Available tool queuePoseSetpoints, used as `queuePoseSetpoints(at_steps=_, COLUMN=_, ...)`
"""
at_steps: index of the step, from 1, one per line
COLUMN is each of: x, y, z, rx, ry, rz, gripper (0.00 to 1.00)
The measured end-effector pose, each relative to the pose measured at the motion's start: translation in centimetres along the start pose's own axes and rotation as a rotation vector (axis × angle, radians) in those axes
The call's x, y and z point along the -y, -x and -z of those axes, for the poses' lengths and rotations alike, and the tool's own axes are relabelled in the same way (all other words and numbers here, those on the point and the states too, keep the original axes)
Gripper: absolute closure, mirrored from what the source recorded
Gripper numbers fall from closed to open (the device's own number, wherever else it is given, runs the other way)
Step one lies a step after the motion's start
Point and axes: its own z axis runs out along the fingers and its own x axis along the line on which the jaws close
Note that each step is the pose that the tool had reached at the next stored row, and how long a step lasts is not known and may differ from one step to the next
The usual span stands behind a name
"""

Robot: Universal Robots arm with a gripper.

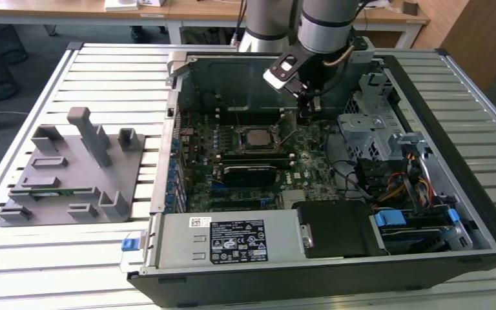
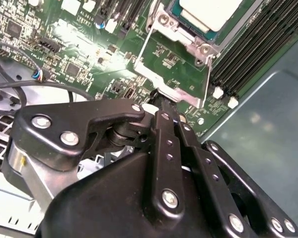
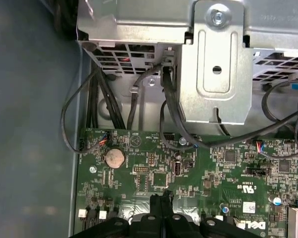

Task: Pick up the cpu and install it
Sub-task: 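Close the cpu cover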

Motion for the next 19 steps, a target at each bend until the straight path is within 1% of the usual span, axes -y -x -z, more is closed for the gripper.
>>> queuePoseSetpoints(at_steps=7, x=0.53, y=-0.02, z=-0.02, rx=0.0001, ry=0.0000, rz=0.000, gripper=0.89)
queuePoseSetpoints(at_steps=19, x=1.01, y=-0.04, z=-0.03, rx=-0.0002, ry=0.0001, rz=0.000, gripper=0.89)
